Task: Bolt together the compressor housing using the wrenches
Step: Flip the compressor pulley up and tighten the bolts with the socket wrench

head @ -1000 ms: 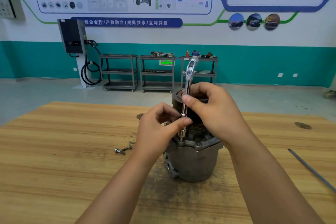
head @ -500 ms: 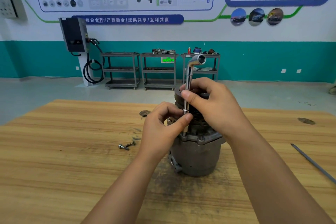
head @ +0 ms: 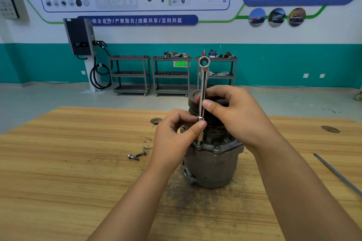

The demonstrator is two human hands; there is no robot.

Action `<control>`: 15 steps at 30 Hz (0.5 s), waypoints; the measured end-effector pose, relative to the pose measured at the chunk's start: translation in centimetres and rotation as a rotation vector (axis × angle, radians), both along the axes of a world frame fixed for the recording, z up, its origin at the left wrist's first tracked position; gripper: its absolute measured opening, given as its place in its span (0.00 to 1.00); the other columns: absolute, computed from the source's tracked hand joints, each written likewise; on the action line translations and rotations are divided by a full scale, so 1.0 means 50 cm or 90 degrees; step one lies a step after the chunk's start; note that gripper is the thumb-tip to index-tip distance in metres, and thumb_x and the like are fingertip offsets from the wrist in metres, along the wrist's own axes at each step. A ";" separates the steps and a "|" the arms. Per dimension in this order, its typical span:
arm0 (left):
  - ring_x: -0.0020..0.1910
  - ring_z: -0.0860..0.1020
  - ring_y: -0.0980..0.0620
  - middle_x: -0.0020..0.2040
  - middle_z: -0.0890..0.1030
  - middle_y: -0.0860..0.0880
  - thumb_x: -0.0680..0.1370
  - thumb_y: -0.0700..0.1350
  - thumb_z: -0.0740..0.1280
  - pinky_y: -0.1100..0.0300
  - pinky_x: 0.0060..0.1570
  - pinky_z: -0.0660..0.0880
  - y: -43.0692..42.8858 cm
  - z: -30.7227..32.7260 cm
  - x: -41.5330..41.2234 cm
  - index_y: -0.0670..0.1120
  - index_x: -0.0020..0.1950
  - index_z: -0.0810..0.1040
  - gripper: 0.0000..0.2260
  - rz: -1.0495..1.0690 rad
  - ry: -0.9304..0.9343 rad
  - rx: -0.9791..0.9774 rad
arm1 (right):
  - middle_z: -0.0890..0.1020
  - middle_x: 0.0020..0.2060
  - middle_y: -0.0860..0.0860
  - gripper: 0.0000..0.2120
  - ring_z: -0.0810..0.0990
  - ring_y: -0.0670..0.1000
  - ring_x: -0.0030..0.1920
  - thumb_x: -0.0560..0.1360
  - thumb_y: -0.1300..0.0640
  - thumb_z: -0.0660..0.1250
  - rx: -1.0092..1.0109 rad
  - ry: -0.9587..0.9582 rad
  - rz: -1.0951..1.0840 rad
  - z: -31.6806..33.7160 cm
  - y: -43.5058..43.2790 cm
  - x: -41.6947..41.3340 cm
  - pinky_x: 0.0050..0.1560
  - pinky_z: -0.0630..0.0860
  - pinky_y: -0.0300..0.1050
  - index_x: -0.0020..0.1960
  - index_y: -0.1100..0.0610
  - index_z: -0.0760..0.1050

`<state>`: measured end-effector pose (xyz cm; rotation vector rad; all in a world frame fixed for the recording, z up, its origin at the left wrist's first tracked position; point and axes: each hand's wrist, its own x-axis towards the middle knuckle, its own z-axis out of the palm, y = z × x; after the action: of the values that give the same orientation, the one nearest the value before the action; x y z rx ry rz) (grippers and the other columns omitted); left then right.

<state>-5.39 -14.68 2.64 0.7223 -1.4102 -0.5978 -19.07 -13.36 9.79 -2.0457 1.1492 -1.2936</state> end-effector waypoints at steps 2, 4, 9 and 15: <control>0.38 0.76 0.59 0.36 0.78 0.57 0.68 0.43 0.74 0.68 0.41 0.73 0.001 -0.001 -0.002 0.49 0.37 0.76 0.07 -0.007 0.020 0.007 | 0.83 0.48 0.46 0.07 0.79 0.47 0.52 0.76 0.56 0.67 -0.006 0.010 -0.015 -0.001 -0.001 0.001 0.58 0.75 0.53 0.53 0.52 0.80; 0.38 0.76 0.58 0.35 0.77 0.57 0.66 0.45 0.73 0.66 0.41 0.72 0.002 -0.001 -0.006 0.50 0.37 0.75 0.07 0.005 0.024 0.013 | 0.82 0.45 0.46 0.04 0.78 0.50 0.52 0.74 0.54 0.69 -0.011 0.013 -0.023 -0.002 0.002 0.004 0.56 0.75 0.55 0.49 0.51 0.79; 0.40 0.74 0.52 0.36 0.75 0.52 0.66 0.46 0.73 0.51 0.44 0.72 0.006 0.000 -0.014 0.51 0.36 0.73 0.09 0.038 -0.001 0.014 | 0.78 0.43 0.45 0.04 0.73 0.56 0.56 0.75 0.50 0.66 -0.024 0.058 -0.043 -0.002 0.011 0.016 0.58 0.71 0.59 0.44 0.48 0.72; 0.41 0.75 0.49 0.38 0.77 0.47 0.69 0.46 0.71 0.52 0.45 0.71 0.011 0.005 -0.006 0.50 0.35 0.74 0.06 0.021 -0.018 0.014 | 0.79 0.50 0.44 0.05 0.73 0.50 0.59 0.77 0.55 0.63 -0.038 0.053 -0.031 -0.005 0.009 0.022 0.65 0.66 0.57 0.49 0.45 0.72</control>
<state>-5.69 -14.11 2.90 0.7729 -1.4170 -0.5791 -17.97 -12.91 9.55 -2.1442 1.2182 -1.2913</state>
